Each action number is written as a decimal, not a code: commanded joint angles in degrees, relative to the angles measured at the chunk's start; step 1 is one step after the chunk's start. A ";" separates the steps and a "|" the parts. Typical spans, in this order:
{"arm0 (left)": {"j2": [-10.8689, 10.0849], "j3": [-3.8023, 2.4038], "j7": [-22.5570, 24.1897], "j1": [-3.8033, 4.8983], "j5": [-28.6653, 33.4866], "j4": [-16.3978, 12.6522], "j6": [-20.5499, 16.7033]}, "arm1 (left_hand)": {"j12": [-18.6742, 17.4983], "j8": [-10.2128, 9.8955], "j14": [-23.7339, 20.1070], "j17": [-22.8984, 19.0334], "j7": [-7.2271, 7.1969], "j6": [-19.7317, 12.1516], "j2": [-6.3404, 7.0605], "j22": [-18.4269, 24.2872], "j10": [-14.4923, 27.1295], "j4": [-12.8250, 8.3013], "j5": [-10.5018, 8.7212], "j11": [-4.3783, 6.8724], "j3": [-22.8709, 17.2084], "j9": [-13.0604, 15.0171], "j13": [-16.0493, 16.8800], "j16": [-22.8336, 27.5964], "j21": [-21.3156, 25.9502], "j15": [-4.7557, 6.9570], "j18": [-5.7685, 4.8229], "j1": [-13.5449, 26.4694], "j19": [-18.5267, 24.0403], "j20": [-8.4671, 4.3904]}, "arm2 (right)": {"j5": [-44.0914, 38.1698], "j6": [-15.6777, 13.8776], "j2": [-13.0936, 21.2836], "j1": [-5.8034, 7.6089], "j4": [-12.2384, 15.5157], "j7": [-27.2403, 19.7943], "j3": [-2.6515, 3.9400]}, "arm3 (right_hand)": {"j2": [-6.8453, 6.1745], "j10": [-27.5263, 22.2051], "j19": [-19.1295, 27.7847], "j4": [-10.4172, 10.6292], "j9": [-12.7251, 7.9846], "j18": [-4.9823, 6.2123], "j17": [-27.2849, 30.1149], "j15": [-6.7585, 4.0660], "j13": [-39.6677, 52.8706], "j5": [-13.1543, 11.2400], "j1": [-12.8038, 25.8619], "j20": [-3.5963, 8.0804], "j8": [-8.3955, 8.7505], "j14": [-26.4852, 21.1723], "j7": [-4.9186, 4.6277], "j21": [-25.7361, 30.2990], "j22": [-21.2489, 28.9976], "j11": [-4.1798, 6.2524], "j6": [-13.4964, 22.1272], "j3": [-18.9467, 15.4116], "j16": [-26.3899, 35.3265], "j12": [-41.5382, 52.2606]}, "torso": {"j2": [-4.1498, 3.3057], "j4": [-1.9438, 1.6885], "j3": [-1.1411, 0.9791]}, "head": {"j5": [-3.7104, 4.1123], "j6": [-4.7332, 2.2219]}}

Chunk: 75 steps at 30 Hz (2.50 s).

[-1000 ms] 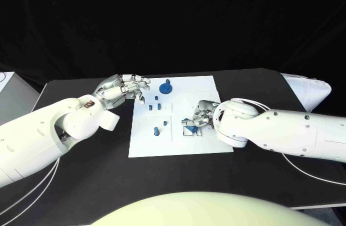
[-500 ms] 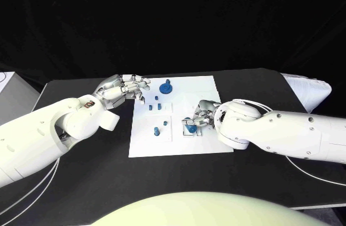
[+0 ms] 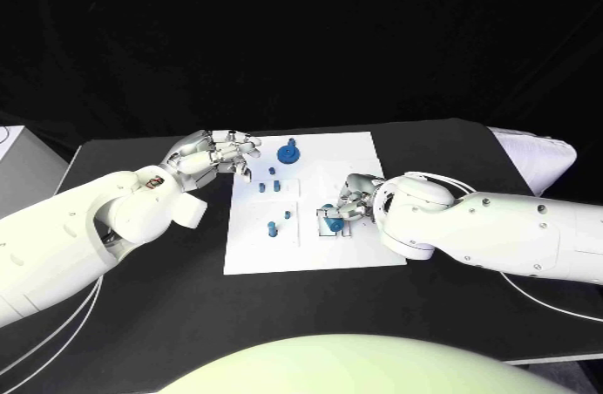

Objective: Assemble the parts on the task board

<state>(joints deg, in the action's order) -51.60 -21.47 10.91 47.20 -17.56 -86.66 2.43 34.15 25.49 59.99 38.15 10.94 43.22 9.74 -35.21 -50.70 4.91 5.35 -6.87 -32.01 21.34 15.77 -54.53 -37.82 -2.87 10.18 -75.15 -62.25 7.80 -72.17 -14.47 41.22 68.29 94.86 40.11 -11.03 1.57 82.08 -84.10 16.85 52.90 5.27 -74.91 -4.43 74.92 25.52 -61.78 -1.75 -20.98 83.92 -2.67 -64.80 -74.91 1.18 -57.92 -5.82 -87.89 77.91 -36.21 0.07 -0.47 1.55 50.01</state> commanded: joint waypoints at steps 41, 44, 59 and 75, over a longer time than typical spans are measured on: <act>0.07 -0.02 0.16 -0.17 0.38 0.06 1.06 | -0.37 0.17 -0.19 0.06 0.39 -0.21 -0.19 0.07 -0.19 0.18 0.17 -0.29 0.08 -0.06 -0.06 0.36 0.12 -0.01 0.32 0.16 -0.46 0.11 | -2.99 -2.05 0.99 -0.09 0.69 -1.52 0.01 | -1.05 -0.65 -2.20 0.00 -2.04 -0.79 -11.99 -0.23 3.29 -12.17 6.85 0.31 -1.40 5.32 -0.37 1.50 -5.35 -0.15 0.00 -4.34 0.12 -2.21 | -0.01 -0.05 -0.05 | 0.05 -0.01; 0.04 -0.02 0.14 -0.24 0.38 0.08 1.05 | -0.37 0.17 -0.19 0.06 0.39 -0.21 -0.19 0.07 -0.19 0.18 0.17 -0.29 0.08 -0.06 -0.06 0.36 0.12 -0.01 0.32 0.16 -0.46 0.11 | -2.03 -4.30 2.11 -0.08 1.71 -4.25 0.03 | -1.15 -0.79 -2.17 -0.07 -2.46 -0.77 -12.00 -0.15 3.20 -10.49 3.05 0.28 -1.14 5.32 -0.58 1.81 -5.37 -0.29 0.92 -4.02 0.14 -2.41 | 0.01 -0.01 -0.04 | 0.01 -0.01; -0.04 0.00 -0.01 -0.43 0.38 0.13 1.09 | -0.37 0.26 -0.20 0.15 0.41 -0.24 -0.24 0.28 -0.18 0.16 0.20 -0.30 0.11 -0.21 -0.19 0.50 0.38 -0.02 0.34 -0.03 -0.62 0.12 | 2.98 -9.14 7.17 0.30 5.15 -20.18 0.12 | -4.64 0.72 -2.02 -1.13 -4.04 -0.47 -11.07 -0.52 5.66 -21.60 -22.04 0.55 -2.23 5.08 -0.02 4.27 -4.88 0.21 0.27 0.36 1.02 0.52 | -0.04 -0.04 0.02 | -0.06 -0.01; -0.01 0.00 0.18 -0.58 0.38 0.01 1.06 | -0.37 0.28 -0.20 0.17 0.40 -0.24 -0.23 0.32 -0.19 0.16 0.20 -0.30 0.12 -0.24 -0.22 0.52 0.43 -0.02 0.34 -0.07 -0.65 0.12 | -2.25 -8.60 6.79 -1.46 3.56 -19.35 0.10 | -5.74 4.76 -2.92 -0.47 -5.28 -1.16 -12.12 -1.37 10.69 -22.46 -29.14 1.25 -3.68 5.37 1.25 -0.06 -6.74 1.31 -3.10 4.27 0.22 6.78 | -0.02 -0.05 0.01 | -0.17 -0.01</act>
<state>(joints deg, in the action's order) -51.67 -21.45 10.65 46.69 -17.55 -86.51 2.60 34.15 25.49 59.99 38.25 10.94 43.22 9.74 -34.98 -50.70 4.90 5.35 -6.87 -32.02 21.18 15.63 -54.23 -37.59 -2.87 10.18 -75.16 -62.45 8.00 -71.81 -22.79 48.11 66.90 98.53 20.57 -10.96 -4.23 82.37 -84.11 16.31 47.67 5.28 -74.95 -5.54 76.37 3.40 -90.50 -0.92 -24.60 84.03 -1.43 -64.58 -74.91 0.46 -60.60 -1.81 -87.35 84.56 -36.23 0.03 -0.47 1.40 50.01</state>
